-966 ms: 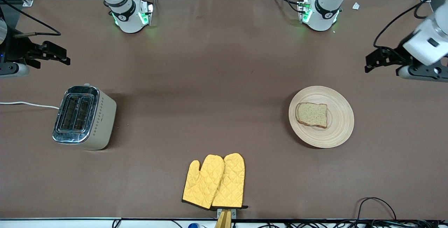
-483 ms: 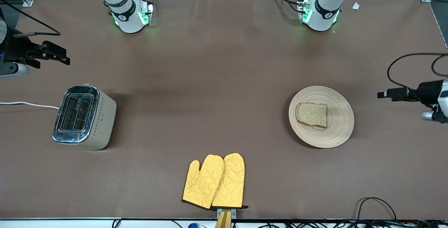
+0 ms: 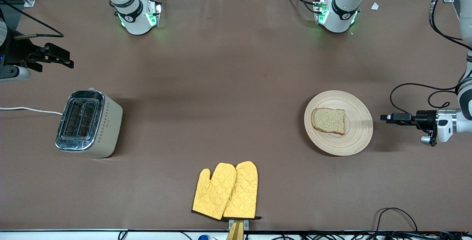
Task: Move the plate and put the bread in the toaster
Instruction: 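Grip the wooden plate's rim with the left gripper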
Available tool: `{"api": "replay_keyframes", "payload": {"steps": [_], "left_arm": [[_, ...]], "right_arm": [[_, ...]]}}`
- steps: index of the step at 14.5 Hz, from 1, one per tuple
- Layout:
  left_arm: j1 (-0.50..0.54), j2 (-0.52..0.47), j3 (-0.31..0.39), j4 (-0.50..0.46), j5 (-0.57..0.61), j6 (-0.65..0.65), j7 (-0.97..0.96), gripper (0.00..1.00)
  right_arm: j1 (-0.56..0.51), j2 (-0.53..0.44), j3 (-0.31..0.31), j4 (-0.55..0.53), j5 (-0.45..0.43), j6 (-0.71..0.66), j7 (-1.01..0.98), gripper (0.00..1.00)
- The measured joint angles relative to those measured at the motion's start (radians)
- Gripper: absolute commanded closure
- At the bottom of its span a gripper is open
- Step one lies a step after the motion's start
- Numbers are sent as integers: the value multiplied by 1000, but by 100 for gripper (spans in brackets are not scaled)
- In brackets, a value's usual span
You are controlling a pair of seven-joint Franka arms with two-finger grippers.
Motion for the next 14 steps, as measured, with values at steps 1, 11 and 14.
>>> {"api": "replay_keyframes", "payload": {"steps": [1, 11, 14], "left_arm": [[-2, 16, 0, 1, -14, 4, 16, 0], [-2, 110, 0, 12, -54, 24, 132, 96], [-2, 110, 0, 13, -54, 24, 182, 100]], "right_arm": [[0, 0, 0, 0, 0, 0, 0, 0], [0, 0, -1, 0, 0, -13, 0, 0], [0, 0, -1, 0, 0, -14, 0, 0]]}}
